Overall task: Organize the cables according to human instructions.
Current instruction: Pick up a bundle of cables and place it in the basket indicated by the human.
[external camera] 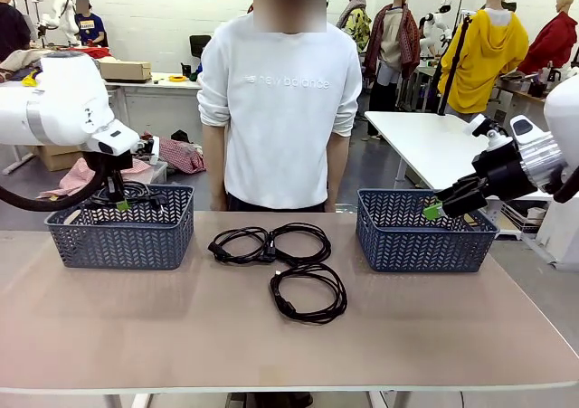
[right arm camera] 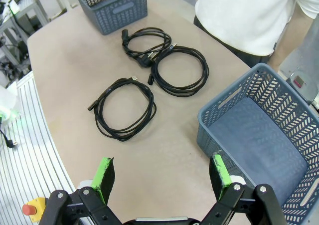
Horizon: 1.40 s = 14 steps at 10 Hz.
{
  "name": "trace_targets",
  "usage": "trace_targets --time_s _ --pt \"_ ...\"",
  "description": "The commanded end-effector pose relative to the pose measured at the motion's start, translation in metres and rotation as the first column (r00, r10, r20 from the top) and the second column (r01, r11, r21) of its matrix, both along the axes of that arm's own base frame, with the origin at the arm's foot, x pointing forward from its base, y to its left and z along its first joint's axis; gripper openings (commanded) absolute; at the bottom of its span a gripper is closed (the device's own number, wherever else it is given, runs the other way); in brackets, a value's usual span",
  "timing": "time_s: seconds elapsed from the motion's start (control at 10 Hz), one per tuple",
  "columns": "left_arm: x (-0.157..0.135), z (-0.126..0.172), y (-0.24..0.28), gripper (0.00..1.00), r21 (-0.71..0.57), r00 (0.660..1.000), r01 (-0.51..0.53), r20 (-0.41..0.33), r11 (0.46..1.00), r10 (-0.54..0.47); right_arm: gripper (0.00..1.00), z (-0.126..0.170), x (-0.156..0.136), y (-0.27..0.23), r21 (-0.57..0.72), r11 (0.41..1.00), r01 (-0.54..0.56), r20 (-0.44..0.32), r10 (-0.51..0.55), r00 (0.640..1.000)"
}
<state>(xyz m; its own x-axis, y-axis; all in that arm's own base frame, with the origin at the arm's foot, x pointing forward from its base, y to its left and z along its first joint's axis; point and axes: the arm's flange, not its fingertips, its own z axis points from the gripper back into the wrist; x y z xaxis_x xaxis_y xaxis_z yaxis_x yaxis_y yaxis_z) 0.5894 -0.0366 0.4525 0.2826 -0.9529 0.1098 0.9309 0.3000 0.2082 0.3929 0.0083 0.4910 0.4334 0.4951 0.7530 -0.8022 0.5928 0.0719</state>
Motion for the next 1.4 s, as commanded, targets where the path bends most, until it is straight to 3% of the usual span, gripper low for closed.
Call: trace_targets --time_s 0.0,0.1,0.2,0.3,0.4,0.5,0.6,0.7,0.8,0.9,1.0,1.3 --pt "0.007 0.001 0.005 0.34 0.012 1.0 -0.011 0.011 1.0 0.011 1.0 0.0 0.004 0.0 0.022 1.0 -0.021 0.026 0.02 0.999" --pt "0.008 0.0 0.005 0.34 0.013 1.0 -0.007 0.012 1.0 0.007 1.0 0.0 0.004 0.0 0.022 1.0 -0.021 0.026 0.02 0.999" --pt "0.009 0.001 0.005 0.53 0.014 1.0 -0.004 0.011 1.0 0.003 1.0 0.0 0.004 0.0 0.022 1.0 -0.021 0.026 0.02 0.999" --pt "0.008 0.003 0.005 0.39 0.013 1.0 -0.002 0.013 1.0 0.001 1.0 0.0 0.004 0.0 0.022 1.0 -0.021 0.026 0.02 0.999" --pt "0.007 0.006 0.006 0.73 0.012 1.0 0.001 0.009 1.0 -0.001 1.0 0.0 0.004 0.0 0.022 1.0 -0.021 0.026 0.02 0.999" --pt "0.006 0.009 0.005 0.58 0.007 1.0 0.004 -0.003 1.0 -0.004 1.0 0.0 0.004 0.0 0.022 1.0 -0.021 0.026 0.02 0.999" --pt "0.006 0.011 0.005 0.92 -0.003 1.0 0.007 -0.025 1.0 -0.007 1.0 0.0 0.004 0.0 0.022 1.0 -0.021 0.026 0.02 0.999" --pt "0.005 0.012 0.005 0.67 -0.009 0.999 0.007 -0.041 1.0 -0.007 1.0 0.0 0.004 0.0 0.022 1.0 -0.021 0.026 0.02 0.999" --pt "0.005 0.013 0.005 1.0 -0.019 0.999 0.009 -0.048 1.0 -0.01 1.0 0.0 0.004 0.0 0.022 1.0 -0.021 0.026 0.02 0.999" --pt "0.005 0.013 0.005 0.86 -0.024 0.998 0.009 -0.055 1.0 -0.01 1.0 0.0 0.004 0.0 0.022 1.0 -0.021 0.026 0.02 0.999" --pt "0.005 0.013 0.004 1.0 -0.027 0.998 0.009 -0.06 1.0 -0.01 1.0 0.0 0.004 0.0 0.022 1.0 -0.021 0.026 0.02 0.999" --pt "0.005 0.015 0.004 1.0 -0.039 0.998 0.01 -0.065 0.999 -0.012 1.0 0.0 0.004 0.0 0.022 1.0 -0.021 0.026 0.02 0.999"
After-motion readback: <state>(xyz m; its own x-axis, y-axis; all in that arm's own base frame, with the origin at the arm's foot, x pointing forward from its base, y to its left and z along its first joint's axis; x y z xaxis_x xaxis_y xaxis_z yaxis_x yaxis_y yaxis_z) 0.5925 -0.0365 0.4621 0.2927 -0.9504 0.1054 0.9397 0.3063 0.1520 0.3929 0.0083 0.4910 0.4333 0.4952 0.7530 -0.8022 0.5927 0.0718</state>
